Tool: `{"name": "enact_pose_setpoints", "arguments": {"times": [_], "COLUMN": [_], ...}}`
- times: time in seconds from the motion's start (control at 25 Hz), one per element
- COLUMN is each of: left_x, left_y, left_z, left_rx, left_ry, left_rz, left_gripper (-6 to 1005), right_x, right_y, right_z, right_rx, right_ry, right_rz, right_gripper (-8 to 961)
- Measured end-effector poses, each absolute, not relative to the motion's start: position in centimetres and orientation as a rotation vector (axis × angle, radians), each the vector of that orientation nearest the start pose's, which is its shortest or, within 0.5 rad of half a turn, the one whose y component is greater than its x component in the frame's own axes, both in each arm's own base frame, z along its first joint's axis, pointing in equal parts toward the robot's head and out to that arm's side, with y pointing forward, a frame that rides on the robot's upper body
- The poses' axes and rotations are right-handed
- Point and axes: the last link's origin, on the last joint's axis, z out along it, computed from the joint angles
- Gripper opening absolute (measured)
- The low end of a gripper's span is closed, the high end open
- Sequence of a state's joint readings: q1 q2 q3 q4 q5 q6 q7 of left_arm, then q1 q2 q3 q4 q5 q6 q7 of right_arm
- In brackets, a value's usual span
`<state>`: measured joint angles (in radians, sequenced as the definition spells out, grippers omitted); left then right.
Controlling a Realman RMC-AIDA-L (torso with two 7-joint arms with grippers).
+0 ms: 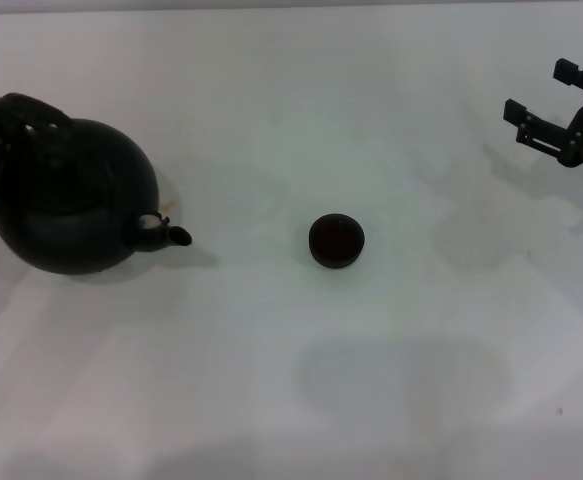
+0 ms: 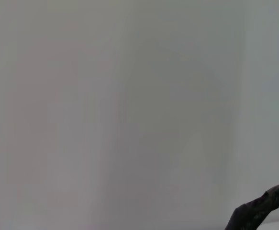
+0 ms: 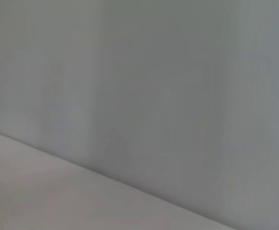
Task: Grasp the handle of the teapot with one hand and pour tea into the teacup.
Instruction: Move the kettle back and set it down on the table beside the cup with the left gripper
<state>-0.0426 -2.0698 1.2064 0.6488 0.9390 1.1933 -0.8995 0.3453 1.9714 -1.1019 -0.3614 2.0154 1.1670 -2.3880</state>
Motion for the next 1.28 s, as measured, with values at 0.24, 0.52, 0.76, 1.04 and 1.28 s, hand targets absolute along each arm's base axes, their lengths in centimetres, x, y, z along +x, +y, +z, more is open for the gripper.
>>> {"name": "enact_pose_setpoints", "arguments": {"times": [0.24,0.52,0.76,1.04,1.28], "left_x": [-34.8,-34.7,-34.8,-35.3,-35.5], "left_y": [27.0,27.6,27.7,27.8,27.9], "left_z": [1.0,-0.1,-0.4,-1.0,-1.1], "left_rx": [-1.984,-2.012,-2.012,-2.007,-2.003], "left_ry": [-0.637,-0.633,-0.638,-0.68,-0.692], "left_rz": [-0.784,-0.768,-0.751,-0.725,-0.705], "left_gripper": [116,115,115,116,164], "right_x": [34.3,34.3,34.3,34.1,34.1], "right_y": [31.9,31.8,31.8,32.0,32.0], "right_z": [1.2,1.1,1.1,1.0,0.9], "right_rx": [-2.193,-2.193,-2.193,-2.194,-2.195], "right_ry": [0.464,0.467,0.468,0.465,0.464], "right_rz": [0.609,0.61,0.612,0.613,0.614], "right_gripper": [860,860,860,860,860]}}
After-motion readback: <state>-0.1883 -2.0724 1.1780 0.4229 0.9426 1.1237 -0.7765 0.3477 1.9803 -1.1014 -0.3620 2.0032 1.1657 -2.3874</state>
